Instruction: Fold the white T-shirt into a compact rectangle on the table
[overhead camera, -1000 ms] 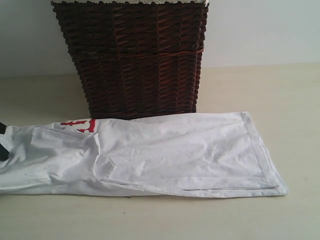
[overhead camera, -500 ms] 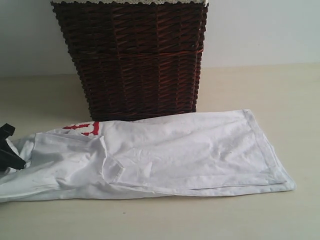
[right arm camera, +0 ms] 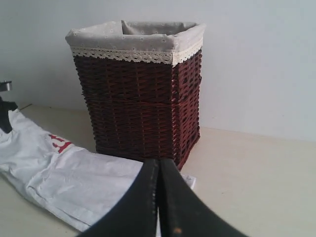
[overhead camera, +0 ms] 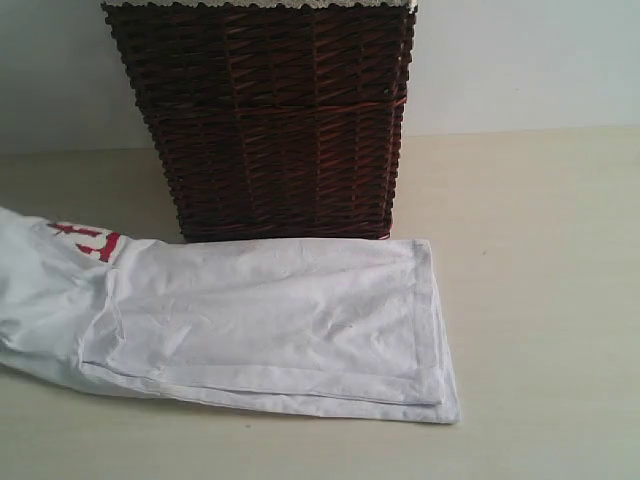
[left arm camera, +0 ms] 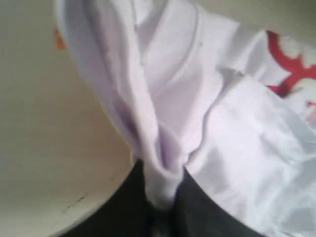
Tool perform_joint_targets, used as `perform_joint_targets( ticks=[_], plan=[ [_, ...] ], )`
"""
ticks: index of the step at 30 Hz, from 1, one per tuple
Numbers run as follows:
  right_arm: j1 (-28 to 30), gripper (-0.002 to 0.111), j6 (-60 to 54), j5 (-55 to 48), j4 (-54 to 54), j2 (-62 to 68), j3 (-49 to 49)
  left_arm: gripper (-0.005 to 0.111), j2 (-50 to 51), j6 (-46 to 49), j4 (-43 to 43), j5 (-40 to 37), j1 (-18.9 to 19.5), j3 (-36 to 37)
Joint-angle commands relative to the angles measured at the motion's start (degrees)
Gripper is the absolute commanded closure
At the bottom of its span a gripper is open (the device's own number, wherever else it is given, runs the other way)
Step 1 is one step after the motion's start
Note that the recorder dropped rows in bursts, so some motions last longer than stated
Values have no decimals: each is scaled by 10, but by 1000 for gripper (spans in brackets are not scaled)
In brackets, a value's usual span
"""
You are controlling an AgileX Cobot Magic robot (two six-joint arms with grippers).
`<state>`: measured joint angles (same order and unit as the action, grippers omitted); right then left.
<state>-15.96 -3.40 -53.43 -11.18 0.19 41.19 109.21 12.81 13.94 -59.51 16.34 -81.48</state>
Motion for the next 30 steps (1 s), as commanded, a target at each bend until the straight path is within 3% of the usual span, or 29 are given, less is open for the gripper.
perform_joint_targets(
  ticks=[1,8,10,16,21,23,25,26,27,28,30],
  plan=[
    [0,108,-5,-5,-7,-2,-3,107,-47,-26,9,-58,-80,-39],
    [0,108,-5,-24,-7,-2,-3,107,-87,-64,37,-56,-282,-39],
    [0,108,-5,-34,-7,-2,-3,107,-88,-92,43,-15,-355,-39],
    [0,108,-10,-69,-9,-2,-3,107,-42,-121,74,110,-528,-39],
    [0,108,-15,-71,-25,-2,-3,107,19,-93,73,249,-650,-39],
    [0,108,-21,-71,-35,-2,-3,105,43,-85,69,293,-681,-39],
    [0,108,-29,-77,-47,-2,-3,86,79,-85,31,318,-708,-39],
    [0,108,-29,-79,-50,-2,-3,61,96,-87,27,318,-709,-39],
    [0,108,-29,-80,-50,-2,-3,51,100,-92,28,318,-706,-39],
    [0,108,-29,-81,-50,-2,-3,34,101,-102,28,319,-700,-39],
    [0,108,-29,-81,-50,-2,-3,32,91,-101,22,319,-694,-39]
  ],
)
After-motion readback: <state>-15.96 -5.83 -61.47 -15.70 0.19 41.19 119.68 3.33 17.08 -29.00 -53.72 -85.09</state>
